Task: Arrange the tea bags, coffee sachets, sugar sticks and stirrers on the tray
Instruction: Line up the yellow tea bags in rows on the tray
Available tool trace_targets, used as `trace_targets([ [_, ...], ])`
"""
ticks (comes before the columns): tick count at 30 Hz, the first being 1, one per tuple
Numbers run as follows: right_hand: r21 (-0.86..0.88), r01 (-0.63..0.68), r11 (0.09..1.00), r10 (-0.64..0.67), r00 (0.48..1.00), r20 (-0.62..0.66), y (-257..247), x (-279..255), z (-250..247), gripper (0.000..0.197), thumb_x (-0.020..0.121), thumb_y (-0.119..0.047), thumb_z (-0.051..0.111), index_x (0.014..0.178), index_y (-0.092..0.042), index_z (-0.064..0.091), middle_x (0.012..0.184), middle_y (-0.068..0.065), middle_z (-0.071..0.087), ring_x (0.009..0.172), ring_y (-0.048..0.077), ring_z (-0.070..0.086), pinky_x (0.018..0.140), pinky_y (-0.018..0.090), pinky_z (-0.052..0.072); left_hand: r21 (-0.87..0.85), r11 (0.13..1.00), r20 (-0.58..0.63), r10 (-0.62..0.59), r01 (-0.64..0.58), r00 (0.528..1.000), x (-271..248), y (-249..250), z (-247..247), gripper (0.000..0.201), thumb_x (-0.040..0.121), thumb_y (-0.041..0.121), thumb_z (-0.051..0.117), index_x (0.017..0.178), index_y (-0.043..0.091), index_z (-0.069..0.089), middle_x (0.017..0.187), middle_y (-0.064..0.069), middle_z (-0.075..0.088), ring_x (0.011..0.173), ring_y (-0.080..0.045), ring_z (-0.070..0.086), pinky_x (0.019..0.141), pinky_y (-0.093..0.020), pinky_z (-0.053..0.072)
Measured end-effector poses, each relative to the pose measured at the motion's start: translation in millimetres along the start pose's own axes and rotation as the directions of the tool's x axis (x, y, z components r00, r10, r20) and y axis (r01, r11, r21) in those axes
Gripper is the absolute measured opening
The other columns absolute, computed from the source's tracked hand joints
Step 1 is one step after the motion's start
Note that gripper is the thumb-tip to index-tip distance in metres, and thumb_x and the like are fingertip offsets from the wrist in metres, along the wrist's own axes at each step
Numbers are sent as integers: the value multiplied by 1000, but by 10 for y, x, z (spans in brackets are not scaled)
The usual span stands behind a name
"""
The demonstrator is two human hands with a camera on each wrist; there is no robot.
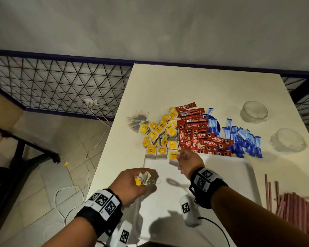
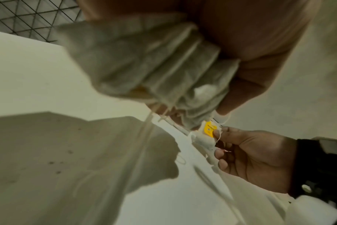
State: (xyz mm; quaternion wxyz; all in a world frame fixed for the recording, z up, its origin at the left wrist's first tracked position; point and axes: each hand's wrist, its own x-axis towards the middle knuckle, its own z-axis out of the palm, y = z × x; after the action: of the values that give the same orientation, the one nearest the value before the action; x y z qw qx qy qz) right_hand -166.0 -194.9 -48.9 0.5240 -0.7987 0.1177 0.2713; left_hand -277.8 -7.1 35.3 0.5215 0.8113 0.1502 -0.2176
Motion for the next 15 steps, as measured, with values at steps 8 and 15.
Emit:
trace_targets([
  [8,-19,-29,999,25,987,-162,11,228,180,12,92,-27,60,85,-36,55,98,1,69,83,25,67,80,41,57,11,999,7,-48,47,999,-60,-116,-96,43,83,-4,61,114,24,66,45,24,57,36,9,49,38,-5,33],
  [15,-65,-6,998,-13,961,-276,-24,297,201,23,87,-23,68,70,-31,54,88,4,70,81,29,68,78,45,57,-20,998,-2,-55,54,999,-39,-176,-115,48,82,-6,58,116,27,66,47,24,59,33,4,48,36,-8,34],
])
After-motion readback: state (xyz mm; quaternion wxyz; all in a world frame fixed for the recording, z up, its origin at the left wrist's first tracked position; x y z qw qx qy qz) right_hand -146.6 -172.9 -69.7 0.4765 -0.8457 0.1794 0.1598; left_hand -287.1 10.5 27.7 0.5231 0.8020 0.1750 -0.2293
